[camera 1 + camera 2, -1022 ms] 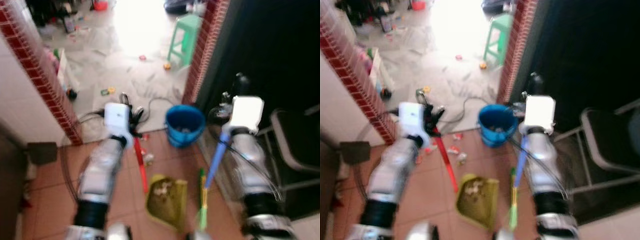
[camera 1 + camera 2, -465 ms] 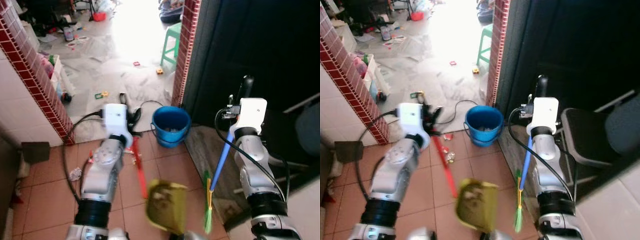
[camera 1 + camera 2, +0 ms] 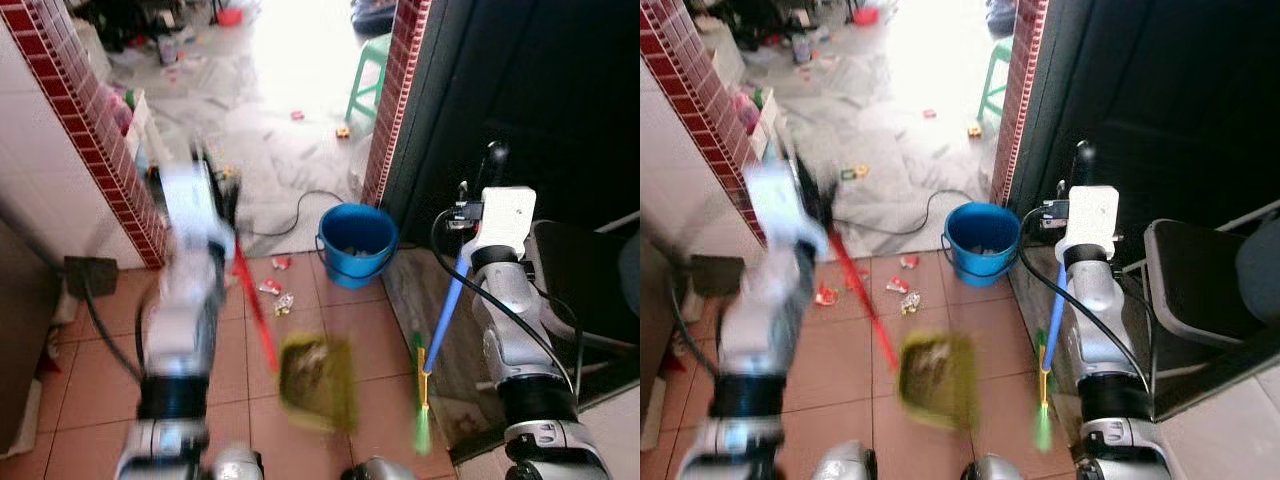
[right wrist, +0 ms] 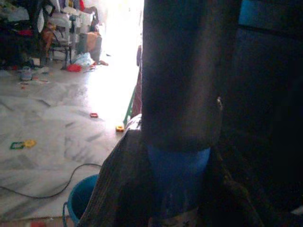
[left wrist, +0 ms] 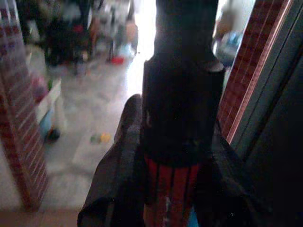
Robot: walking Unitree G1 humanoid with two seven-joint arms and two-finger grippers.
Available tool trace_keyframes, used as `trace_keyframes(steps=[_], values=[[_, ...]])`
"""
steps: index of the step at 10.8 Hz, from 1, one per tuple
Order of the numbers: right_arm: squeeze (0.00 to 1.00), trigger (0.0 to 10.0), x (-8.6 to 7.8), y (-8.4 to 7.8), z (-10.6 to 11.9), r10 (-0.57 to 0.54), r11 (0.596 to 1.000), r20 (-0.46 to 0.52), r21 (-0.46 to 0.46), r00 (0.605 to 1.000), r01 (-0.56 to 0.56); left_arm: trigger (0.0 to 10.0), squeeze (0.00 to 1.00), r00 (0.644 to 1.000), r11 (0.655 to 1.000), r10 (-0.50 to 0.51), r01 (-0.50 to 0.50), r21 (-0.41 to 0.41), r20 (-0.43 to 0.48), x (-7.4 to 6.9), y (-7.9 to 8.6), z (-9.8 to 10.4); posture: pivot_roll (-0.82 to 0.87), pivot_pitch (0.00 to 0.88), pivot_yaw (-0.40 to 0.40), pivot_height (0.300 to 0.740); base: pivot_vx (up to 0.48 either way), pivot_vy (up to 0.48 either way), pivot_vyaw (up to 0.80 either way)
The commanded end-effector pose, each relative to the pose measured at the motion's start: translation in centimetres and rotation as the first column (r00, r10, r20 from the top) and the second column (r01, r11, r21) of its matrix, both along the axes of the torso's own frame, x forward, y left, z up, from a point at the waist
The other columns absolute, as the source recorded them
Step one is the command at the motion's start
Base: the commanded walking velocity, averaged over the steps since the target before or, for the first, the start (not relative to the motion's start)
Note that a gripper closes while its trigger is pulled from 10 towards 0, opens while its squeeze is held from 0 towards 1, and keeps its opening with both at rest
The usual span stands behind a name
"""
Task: Sweep floor
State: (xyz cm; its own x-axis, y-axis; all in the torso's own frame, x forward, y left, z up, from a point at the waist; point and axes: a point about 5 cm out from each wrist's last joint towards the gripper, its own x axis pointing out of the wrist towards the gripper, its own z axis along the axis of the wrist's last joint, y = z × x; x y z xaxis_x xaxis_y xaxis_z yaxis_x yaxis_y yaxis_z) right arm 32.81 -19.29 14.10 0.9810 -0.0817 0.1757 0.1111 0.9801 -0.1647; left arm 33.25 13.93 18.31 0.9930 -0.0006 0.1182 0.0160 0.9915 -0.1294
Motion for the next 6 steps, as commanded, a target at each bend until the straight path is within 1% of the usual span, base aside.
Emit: trace_keyframes(steps=[1,2,3,4,5,6], values=[[0.00,10.0,0.3,-0.1,1.2,0.005,1.000,0.051,-0.017,0.999,-0.004,10.0,0.00,0.990,0.999,0.018,-0.014,-0.031,0.141,0.0,0.3,3.4,-0.01,0.001,-0.029,0.740,0.000,0.000,0.00],[0.00,10.0,0.3,-0.1,1.1,0.008,1.000,0.047,-0.026,0.999,-0.007,10.0,0.00,0.979,0.998,0.030,-0.019,-0.054,0.200,0.2,0.7,5.4,-0.01,0.000,-0.029,0.740,0.000,0.000,0.00],[0.00,10.0,0.3,-0.4,0.8,0.006,1.000,0.038,-0.030,0.999,-0.005,10.0,0.00,0.957,0.997,0.044,-0.024,-0.073,0.286,0.5,1.2,8.5,-0.01,0.000,-0.028,0.740,0.000,0.000,0.00],[0.00,10.0,0.4,-0.4,0.7,0.005,0.999,0.035,-0.032,0.999,-0.004,10.0,0.00,0.941,0.996,0.050,-0.022,-0.088,0.336,0.5,1.5,9.7,0.00,0.000,-0.025,0.740,0.000,0.000,0.00],[0.00,10.0,0.4,-0.4,0.7,0.005,0.999,0.034,-0.032,0.999,-0.004,10.0,0.00,0.932,0.995,0.073,-0.042,-0.095,0.354,0.5,1.9,10.0,0.00,0.000,-0.028,0.740,0.000,0.000,0.00],[0.00,10.0,0.5,-0.3,0.6,0.008,1.000,0.031,-0.028,0.999,-0.007,10.0,0.00,0.922,0.995,0.068,-0.037,-0.088,0.381,0.5,2.0,10.2,-0.01,0.000,-0.030,0.740,0.326,0.000,0.00]])
